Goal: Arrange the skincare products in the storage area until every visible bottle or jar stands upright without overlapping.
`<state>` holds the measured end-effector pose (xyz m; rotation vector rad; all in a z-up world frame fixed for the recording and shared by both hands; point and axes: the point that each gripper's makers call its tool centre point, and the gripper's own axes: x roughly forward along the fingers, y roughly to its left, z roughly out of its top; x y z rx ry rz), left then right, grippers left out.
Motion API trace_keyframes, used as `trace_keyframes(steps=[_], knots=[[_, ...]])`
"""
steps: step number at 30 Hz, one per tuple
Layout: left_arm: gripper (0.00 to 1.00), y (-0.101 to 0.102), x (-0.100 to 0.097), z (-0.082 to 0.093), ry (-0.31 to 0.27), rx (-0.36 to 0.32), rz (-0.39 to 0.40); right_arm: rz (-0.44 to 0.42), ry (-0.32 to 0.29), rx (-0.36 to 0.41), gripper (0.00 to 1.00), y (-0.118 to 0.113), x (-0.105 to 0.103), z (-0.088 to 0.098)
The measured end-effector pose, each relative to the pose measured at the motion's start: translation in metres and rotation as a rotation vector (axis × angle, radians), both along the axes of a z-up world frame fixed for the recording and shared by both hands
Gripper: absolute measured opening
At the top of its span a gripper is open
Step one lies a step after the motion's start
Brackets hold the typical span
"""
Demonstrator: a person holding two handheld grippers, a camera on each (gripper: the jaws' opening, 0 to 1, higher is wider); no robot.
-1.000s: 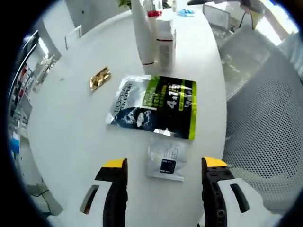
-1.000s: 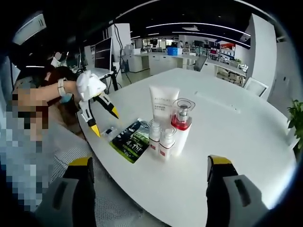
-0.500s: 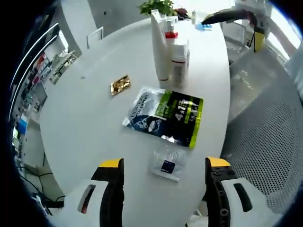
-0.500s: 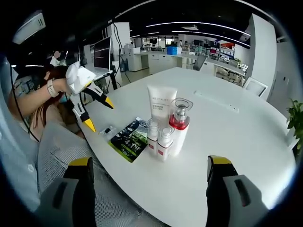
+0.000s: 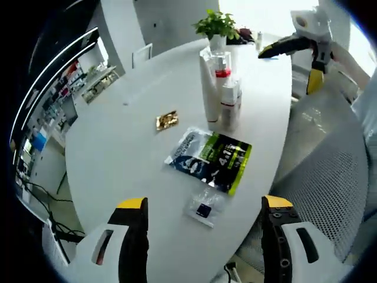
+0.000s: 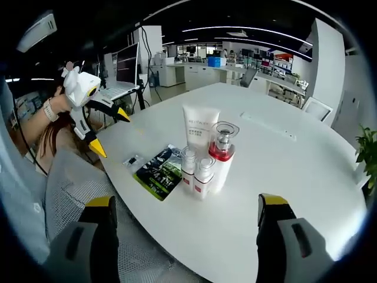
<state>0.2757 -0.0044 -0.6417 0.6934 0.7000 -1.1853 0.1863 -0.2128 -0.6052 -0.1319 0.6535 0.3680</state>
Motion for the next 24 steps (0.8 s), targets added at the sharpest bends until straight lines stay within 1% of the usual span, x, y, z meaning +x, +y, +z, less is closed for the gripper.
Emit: trace_keyframes(steps=[3,5,8,11,14,24], knots=[[0.81,-0.002,-0.002,0.011,-0.007,-0.051,0.023,0.000,-0.002,0.002,1.00,0.001,0.000,0.001],[0.82,-0.004,-0.004,0.015,-0.009,-0.074,0.022,0.000,-0.001,0.002,1.00,0.000,0.000,0.000],[0.84,-0.004,-0.007,0.019,-0.003,-0.080,0.021,0.002,0.000,-0.001,1.00,0.000,-0.001,0.000],[0.87,-0.002,-0.007,0.022,-0.014,-0.087,0.025,0.001,-0.001,-0.004,1.00,-0.001,-0.001,0.001],[0.90,-0.002,-0.007,0.026,-0.011,-0.114,0.036,0.002,-0.003,-0.009,1.00,-0.001,-0.001,0.002],[0.97,-0.001,-0.010,0.026,0.002,-0.146,0.053,0.011,-0.004,-0.010,1.00,0.003,-0.001,0.003]])
